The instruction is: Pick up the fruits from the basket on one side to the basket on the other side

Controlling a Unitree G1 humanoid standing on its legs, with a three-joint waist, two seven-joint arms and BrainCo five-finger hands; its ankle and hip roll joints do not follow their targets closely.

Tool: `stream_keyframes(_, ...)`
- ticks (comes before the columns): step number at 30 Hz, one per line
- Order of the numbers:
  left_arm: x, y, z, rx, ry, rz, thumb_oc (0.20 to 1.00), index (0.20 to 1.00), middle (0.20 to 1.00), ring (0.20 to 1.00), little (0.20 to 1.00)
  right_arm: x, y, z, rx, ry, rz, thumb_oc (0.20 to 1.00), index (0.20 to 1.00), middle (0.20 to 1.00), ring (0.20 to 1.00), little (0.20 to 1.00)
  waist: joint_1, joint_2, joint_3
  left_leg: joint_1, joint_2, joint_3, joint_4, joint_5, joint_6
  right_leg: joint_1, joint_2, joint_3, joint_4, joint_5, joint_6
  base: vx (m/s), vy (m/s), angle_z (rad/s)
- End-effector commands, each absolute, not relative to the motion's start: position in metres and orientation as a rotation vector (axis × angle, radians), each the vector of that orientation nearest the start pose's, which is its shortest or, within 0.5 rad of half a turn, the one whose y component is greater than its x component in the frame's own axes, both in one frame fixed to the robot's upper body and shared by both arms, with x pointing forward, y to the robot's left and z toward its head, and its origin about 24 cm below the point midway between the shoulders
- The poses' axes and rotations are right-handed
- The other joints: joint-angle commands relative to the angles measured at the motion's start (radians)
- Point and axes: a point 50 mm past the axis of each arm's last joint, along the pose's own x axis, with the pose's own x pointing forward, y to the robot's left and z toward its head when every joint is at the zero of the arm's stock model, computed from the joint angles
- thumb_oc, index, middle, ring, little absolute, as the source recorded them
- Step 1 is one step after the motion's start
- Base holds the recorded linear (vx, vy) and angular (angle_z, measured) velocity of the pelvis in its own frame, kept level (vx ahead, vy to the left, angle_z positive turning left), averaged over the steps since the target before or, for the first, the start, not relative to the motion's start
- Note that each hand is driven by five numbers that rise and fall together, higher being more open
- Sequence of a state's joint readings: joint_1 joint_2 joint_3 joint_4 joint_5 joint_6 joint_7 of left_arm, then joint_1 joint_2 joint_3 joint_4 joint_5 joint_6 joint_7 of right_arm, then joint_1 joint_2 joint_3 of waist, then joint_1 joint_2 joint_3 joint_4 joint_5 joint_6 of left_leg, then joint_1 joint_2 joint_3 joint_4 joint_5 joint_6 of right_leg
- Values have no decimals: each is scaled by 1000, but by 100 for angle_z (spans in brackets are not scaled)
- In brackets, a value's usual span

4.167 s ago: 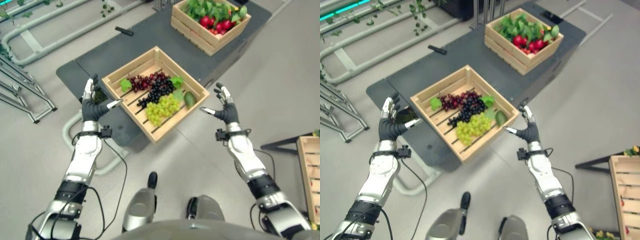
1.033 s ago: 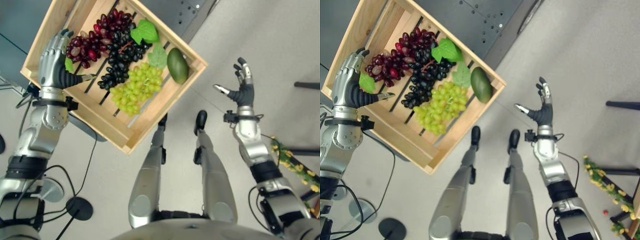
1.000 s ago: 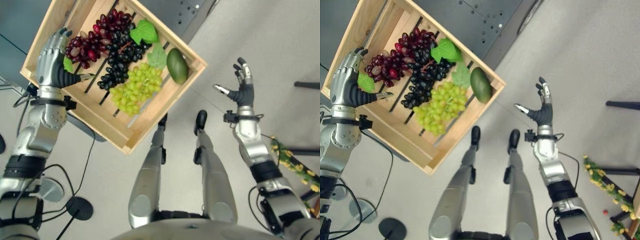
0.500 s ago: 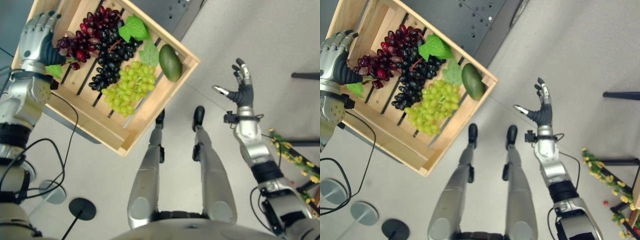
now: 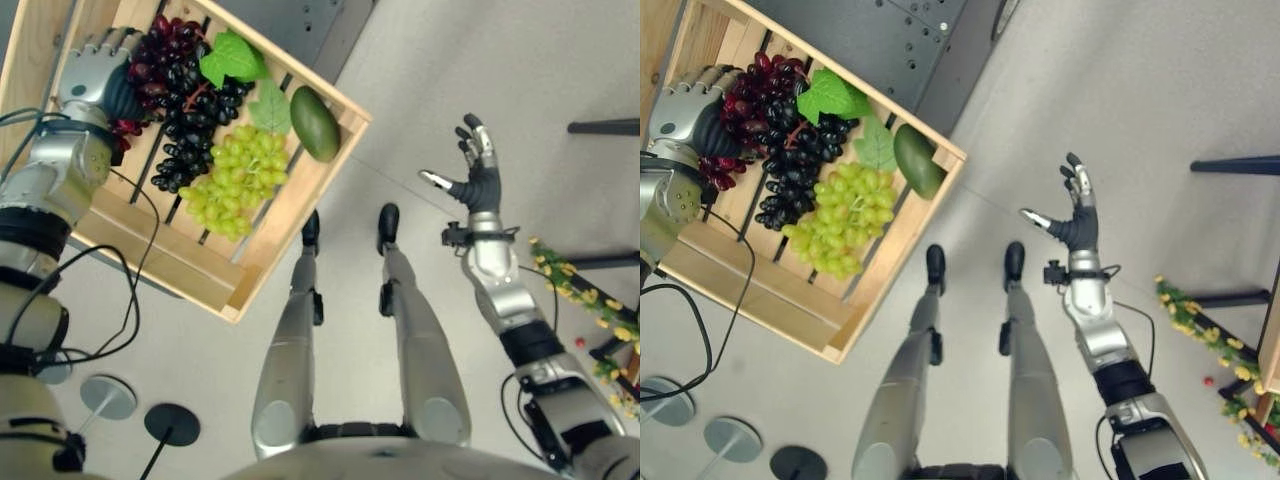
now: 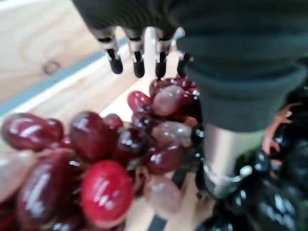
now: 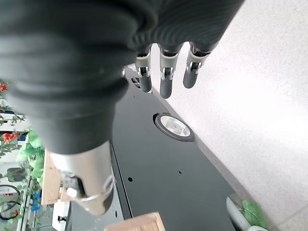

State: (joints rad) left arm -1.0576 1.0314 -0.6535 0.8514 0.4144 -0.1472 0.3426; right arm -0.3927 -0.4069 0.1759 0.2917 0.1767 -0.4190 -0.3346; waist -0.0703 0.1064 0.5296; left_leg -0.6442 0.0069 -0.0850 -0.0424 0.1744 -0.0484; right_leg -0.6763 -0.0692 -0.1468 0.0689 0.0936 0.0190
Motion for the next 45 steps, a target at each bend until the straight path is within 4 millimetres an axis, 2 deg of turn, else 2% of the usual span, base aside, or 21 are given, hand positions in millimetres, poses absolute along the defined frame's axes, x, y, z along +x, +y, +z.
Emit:
stream_keyframes(1, 366, 318, 281, 1580, -305, 427, 1000, 1000, 1000, 1000, 1000, 304, -184, 149, -100, -646, -97, 1000, 1000, 1000, 1000, 1000, -4, -49, -10, 6, 16, 3, 167, -145, -48, 15, -72, 31, 57, -38, 151, 0, 0, 0)
stream_keyframes(5, 371, 319, 271, 1570, -228, 395, 1000, 1000, 1000, 1000, 1000, 304, -183, 149, -88, -644, -98, 1000, 1000, 1000, 1000, 1000, -10, -54, -10, -6, 16, 3, 174, -147, -47, 7, -71, 34, 57, -36, 151, 0, 0, 0)
stream_keyframes(11, 378, 317, 272, 1539, -173, 387, 1000, 1000, 1000, 1000, 1000, 306, -181, 149, -63, -641, -88, 1000, 1000, 1000, 1000, 1000, -19, -61, -10, -24, 14, 4, 177, -141, -47, -12, -71, 38, 57, -28, 150, 0, 0, 0)
stream_keyframes(12, 379, 318, 271, 1541, -159, 392, 853, 853, 853, 853, 853, 305, -180, 147, -58, -636, -84, 1000, 1000, 1000, 1000, 1000, -19, -61, -10, -17, 16, 6, 178, -150, -47, -5, -69, 38, 59, -35, 150, 0, 0, 0)
stream_keyframes(13, 379, 318, 273, 1540, -162, 395, 746, 746, 746, 746, 746, 306, -180, 149, -58, -640, -84, 1000, 1000, 1000, 1000, 1000, -20, -62, -10, -25, 14, 6, 177, -141, -47, -13, -71, 38, 57, -27, 150, 0, 0, 0)
stream_keyframes(14, 379, 318, 273, 1540, -162, 395, 746, 746, 746, 746, 746, 306, -180, 149, -58, -640, -84, 1000, 1000, 1000, 1000, 1000, -20, -62, -10, -25, 14, 6, 177, -141, -47, -13, -71, 38, 57, -27, 150, 0, 0, 0)
stream_keyframes(15, 381, 320, 269, 1572, -109, 399, 200, 200, 200, 200, 200, 306, -177, 147, -47, -632, -67, 1000, 1000, 1000, 1000, 1000, -22, -63, -10, -19, 16, 6, 176, -150, -48, -11, -69, 38, 57, -32, 150, 0, 0, 0)
stream_keyframes(24, 383, 318, 271, 1602, -96, 405, 200, 200, 200, 200, 200, 305, -176, 149, -26, -642, -59, 1000, 1000, 1000, 1000, 1000, -27, -66, -10, -29, 17, 10, 169, -140, -47, -26, -68, 40, 52, -22, 150, 0, 0, 0)
stream_keyframes(36, 382, 322, 264, 1572, -86, 410, 200, 200, 200, 200, 200, 304, -174, 151, -4, -654, -57, 1000, 1000, 1000, 1000, 1000, -34, -72, -10, -29, 21, 9, 162, -138, -49, -30, -66, 41, 51, -21, 151, 0, 0, -1)
stream_keyframes(45, 382, 316, 258, 1455, -162, 434, 200, 200, 200, 200, 200, 304, -172, 151, -2, -656, -59, 1000, 1000, 1000, 1000, 1000, -34, -77, -10, -19, 22, 8, 166, -147, -52, -22, -63, 41, 59, -31, 150, 0, 0, 0)
